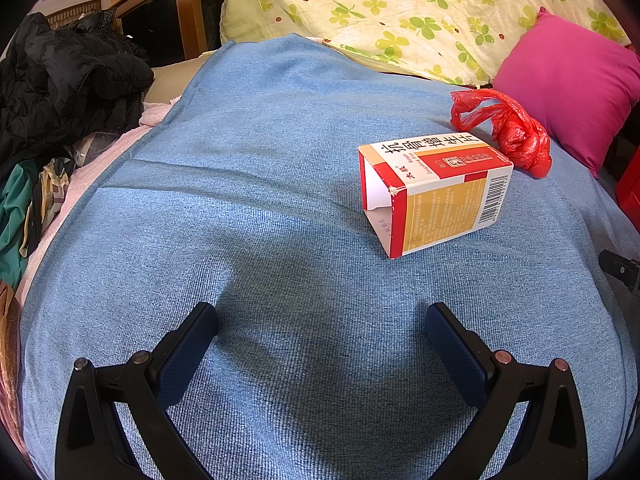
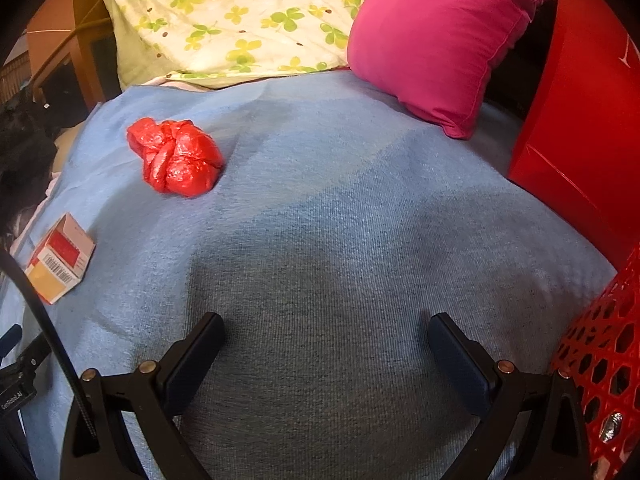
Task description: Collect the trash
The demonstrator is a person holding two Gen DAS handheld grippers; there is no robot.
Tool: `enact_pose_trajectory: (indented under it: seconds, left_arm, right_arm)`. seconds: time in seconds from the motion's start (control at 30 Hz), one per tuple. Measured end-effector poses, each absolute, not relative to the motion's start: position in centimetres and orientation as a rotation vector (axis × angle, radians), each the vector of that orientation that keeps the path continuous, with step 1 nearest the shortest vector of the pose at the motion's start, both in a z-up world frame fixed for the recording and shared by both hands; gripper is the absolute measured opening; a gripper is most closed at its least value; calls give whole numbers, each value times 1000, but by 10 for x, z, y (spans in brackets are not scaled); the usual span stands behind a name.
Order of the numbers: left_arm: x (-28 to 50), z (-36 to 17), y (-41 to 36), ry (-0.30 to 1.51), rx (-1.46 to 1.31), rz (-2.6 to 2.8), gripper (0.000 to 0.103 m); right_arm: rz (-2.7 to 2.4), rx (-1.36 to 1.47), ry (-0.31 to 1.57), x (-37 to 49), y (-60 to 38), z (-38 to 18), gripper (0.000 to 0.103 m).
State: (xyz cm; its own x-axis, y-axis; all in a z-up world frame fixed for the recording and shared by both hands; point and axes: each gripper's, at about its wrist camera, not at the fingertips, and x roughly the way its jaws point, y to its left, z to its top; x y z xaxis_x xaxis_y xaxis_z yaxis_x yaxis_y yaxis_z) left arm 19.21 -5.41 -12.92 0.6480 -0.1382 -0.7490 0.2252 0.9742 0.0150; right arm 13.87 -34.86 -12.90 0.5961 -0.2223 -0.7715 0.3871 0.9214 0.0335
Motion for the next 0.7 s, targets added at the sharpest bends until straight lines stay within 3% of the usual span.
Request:
enact_pose_trajectory:
  seconds: [0.7]
  left_arm:
    - [192, -129, -54, 841, 110, -207, 103]
  right_arm:
    - [-323, 173, 902, 143, -348, -129, 103]
